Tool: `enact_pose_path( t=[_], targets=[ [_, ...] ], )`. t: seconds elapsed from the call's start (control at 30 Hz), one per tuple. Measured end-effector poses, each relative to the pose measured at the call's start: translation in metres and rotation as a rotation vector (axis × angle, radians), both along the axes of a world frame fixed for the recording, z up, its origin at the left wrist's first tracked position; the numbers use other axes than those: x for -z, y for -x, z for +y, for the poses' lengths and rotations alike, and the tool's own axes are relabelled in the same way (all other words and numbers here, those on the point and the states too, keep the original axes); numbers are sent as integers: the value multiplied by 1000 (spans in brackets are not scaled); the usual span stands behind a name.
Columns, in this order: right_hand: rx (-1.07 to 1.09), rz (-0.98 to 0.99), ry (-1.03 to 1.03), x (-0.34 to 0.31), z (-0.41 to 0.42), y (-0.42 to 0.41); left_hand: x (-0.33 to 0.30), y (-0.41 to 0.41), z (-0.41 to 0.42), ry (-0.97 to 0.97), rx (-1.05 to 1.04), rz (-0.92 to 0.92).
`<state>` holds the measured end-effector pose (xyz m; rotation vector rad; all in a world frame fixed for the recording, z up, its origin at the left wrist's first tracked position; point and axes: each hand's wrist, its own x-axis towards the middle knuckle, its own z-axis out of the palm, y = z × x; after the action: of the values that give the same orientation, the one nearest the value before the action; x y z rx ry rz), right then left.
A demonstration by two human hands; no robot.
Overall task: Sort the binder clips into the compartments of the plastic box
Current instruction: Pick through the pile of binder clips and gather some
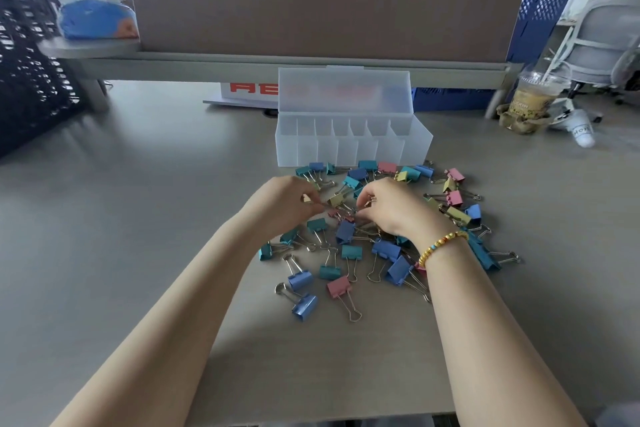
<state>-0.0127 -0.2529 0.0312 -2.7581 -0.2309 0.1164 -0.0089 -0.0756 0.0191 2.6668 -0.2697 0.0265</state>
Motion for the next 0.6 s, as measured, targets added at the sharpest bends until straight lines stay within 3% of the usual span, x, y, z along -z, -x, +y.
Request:
enact_pose_path(
  t=[0.27,0.43,0.6],
  targets=[
    [-25,14,15,1,0,0,5,-8,-14,-106,152,22],
    [-82,17,43,-1,2,3,6,-8,-17,-164,197,-73],
    [-79,38,76,2,2,1,7,-7,-16,-181,175,-54]
  ],
)
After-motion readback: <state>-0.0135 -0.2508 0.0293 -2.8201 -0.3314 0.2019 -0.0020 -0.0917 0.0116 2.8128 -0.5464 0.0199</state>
